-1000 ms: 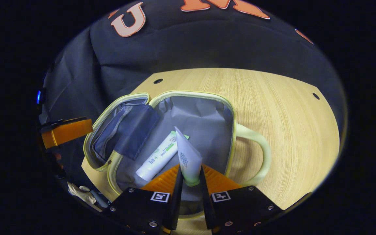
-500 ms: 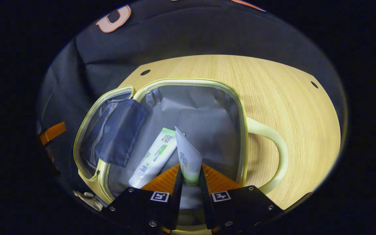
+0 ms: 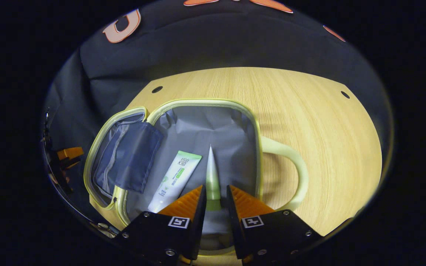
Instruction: First open the suitcase, pack the skin care products into it, and then close the suitcase.
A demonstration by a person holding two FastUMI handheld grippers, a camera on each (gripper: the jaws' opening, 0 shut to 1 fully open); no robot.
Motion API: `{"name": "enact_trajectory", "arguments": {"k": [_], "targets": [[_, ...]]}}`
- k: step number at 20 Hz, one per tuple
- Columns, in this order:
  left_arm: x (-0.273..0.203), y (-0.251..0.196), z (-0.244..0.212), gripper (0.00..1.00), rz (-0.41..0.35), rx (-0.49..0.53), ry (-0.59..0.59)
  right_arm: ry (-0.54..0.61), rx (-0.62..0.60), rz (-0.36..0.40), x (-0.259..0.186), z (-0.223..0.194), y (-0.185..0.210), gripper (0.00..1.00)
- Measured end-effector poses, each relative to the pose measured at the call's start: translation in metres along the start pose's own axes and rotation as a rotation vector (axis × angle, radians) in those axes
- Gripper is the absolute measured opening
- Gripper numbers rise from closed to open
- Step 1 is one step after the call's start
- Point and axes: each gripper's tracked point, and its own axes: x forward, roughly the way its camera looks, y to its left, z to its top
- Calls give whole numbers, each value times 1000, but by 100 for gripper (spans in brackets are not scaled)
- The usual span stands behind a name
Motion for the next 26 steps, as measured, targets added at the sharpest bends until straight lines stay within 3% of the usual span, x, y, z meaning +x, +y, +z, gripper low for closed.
{"name": "enact_trajectory", "arguments": {"k": [4,6,8,9,10,12,13,14,16,19,20,26], "targets": [[14,-3,1,93,-57,-113,50,-62,14,1,-26,14,-3,39],[26,-4,-6,93,-99,-181,99,-129,21,16,-46,30,-5,48],[38,-13,-16,93,-167,-260,179,-186,-1,15,-70,45,-14,64],[39,-17,-25,93,-181,-291,225,-193,-18,3,-77,47,-19,63],[44,-20,-27,93,-188,-317,238,-198,-30,-10,-85,48,-25,70],[48,-20,-32,71,-204,-341,280,-234,-35,-11,-104,57,-31,73],[50,-21,-33,75,-208,-339,283,-248,-33,-12,-112,61,-34,74],[63,-12,-38,56,-155,-313,305,-257,-28,-9,-117,63,-36,75],[50,-13,-32,17,-193,-302,296,-238,-27,9,-122,58,-37,75],[41,-24,-17,17,-254,-278,232,-276,-37,-6,-129,66,-45,75],[36,-26,-16,10,-266,-274,223,-280,-35,-10,-130,67,-47,75],[-12,-63,33,8,-406,-294,82,-329,-61,-15,-134,81,-37,78]]}}
